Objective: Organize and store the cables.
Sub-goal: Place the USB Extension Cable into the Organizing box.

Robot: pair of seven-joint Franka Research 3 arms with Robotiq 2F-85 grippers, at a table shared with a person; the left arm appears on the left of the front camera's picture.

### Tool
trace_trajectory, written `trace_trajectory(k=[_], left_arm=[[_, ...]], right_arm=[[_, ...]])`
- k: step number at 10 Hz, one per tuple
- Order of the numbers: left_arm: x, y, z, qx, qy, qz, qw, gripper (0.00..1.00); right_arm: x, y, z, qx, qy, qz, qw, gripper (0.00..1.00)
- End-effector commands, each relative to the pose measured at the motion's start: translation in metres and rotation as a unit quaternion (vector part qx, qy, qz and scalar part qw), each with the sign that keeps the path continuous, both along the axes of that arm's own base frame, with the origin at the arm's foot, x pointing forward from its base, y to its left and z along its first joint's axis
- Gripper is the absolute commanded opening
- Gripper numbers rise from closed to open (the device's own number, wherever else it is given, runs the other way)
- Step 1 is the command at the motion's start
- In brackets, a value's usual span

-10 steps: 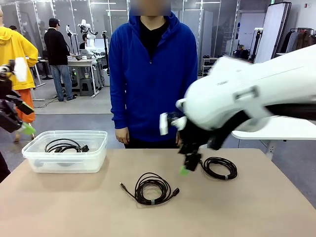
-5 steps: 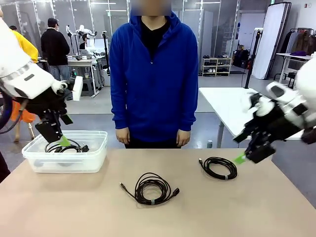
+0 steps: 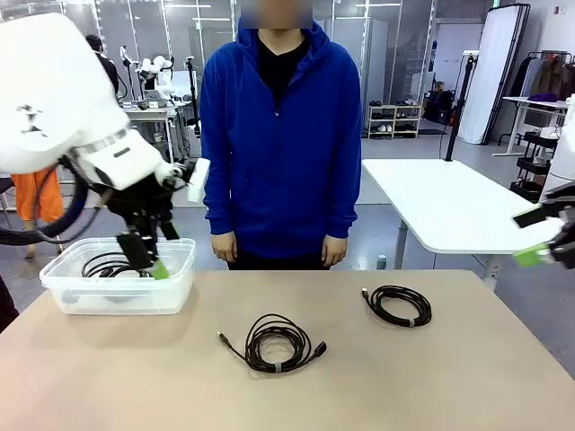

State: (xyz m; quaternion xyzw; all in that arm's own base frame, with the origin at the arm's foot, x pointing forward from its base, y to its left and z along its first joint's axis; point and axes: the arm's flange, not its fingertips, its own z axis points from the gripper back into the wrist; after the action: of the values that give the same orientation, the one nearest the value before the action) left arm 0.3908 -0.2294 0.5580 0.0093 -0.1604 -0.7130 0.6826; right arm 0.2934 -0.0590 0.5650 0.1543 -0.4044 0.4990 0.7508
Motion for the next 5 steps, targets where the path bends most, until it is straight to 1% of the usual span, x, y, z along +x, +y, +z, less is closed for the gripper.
trace_trajectory(k=[1, 2, 3, 4, 5], left_arm=[[0.011, -0.038, -0.011, 0.023, 0.032, -0.03, 0.999, 1.0], [0.015, -0.053, -0.019, 0.039, 0.038, -0.043, 0.998, 1.0], [0.02, -0.067, -0.026, 0.05, 0.04, -0.052, 0.997, 1.0], [0.024, -0.079, -0.035, 0.047, 0.044, -0.063, 0.996, 1.0], [0.028, -0.09, -0.049, 0.023, 0.053, -0.077, 0.995, 1.0]], right_arm=[[-0.05, -0.022, -0.032, 0.019, -0.002, 0.009, 1.0, 1.0], [-0.054, -0.04, -0.035, 0.026, 0.01, 0.021, 0.999, 1.0], [-0.052, -0.06, -0.044, 0.049, 0.024, 0.007, 0.998, 1.0], [-0.052, -0.072, -0.057, 0.066, 0.033, 0.003, 0.997, 1.0], [-0.054, -0.085, -0.073, 0.085, 0.042, -0.002, 0.995, 1.0]])
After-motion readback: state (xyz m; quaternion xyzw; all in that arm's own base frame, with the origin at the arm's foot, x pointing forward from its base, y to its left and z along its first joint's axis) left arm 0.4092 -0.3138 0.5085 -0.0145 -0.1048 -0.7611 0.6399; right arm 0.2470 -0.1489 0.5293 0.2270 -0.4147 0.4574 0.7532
